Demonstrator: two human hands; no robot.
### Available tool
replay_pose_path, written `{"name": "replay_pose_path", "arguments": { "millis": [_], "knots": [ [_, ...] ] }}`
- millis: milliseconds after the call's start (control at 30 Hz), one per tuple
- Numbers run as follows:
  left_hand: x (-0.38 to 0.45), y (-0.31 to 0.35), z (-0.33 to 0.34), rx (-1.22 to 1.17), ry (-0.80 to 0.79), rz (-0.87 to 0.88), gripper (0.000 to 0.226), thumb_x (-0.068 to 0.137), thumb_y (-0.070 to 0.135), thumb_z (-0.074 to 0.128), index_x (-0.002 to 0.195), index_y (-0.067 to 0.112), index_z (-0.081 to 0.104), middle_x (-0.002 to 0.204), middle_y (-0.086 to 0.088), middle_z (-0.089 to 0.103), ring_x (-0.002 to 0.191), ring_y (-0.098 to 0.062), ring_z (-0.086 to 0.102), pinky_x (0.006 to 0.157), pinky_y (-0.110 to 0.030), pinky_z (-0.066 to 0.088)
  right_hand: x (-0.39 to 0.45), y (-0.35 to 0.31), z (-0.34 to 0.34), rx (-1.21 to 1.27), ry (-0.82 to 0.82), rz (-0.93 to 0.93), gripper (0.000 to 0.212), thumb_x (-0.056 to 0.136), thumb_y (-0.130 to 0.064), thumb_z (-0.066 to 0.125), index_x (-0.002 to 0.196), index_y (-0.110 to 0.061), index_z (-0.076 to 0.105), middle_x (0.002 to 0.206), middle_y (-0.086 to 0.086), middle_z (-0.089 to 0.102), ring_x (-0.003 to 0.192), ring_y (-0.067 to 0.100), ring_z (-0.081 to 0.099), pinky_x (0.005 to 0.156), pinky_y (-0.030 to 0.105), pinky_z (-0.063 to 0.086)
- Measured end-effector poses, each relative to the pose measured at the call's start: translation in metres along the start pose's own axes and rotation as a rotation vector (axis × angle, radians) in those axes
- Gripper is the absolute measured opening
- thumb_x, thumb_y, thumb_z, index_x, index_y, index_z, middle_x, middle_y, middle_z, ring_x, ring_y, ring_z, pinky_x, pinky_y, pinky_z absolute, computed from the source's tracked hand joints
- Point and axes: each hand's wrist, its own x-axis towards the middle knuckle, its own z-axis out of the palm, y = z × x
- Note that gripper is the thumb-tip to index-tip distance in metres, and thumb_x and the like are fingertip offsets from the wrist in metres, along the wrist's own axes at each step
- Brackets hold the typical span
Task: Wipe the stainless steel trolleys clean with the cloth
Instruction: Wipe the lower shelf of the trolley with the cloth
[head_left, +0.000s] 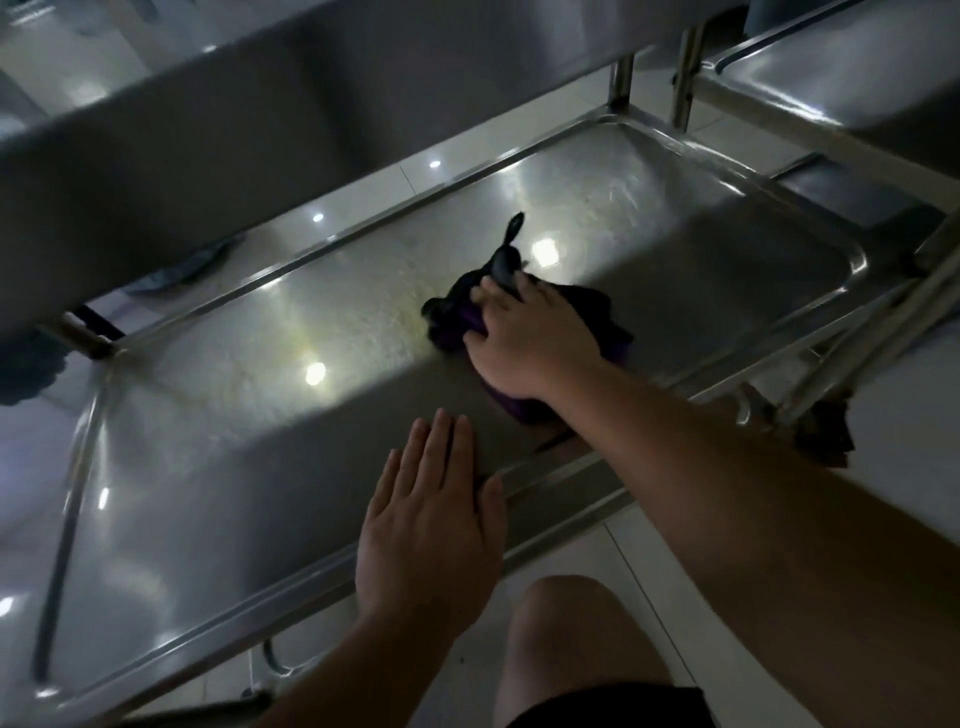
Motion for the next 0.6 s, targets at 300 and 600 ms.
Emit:
{"name": "replay_pose_path", "arguments": {
  "millis": [300,600],
  "knots": [
    [0.002,-0.005,0.003,-0.071,0.024,0.018,0.075,0.105,0.063,-0.004,0.169,0.026,0.008,0.176,0.005,0.003,0.161,-0.011,-0.007,0.129,-0.035,-0.004,-0.01,0.076,-0.023,0.013,0.123,0.251,0.066,0.104,-0.054,0.031,0.164,-0.027,0.025,0.173,-0.003,0.019,0.157,0.03,0.017,0.126,0.047,0.012],
    [0.006,-0.011,-0.008,-0.384,0.035,-0.013,0.072,0.099,0.064,0.037,0.162,0.031,0.026,0.174,0.011,0.018,0.161,-0.01,0.011,0.126,-0.029,-0.001,-0.003,0.01,-0.003,-0.018,0.034,0.379,0.072,0.103,-0.053,0.021,0.167,-0.022,0.009,0.175,-0.004,0.001,0.16,0.031,0.0,0.129,0.049,0.001]
  ]
}}
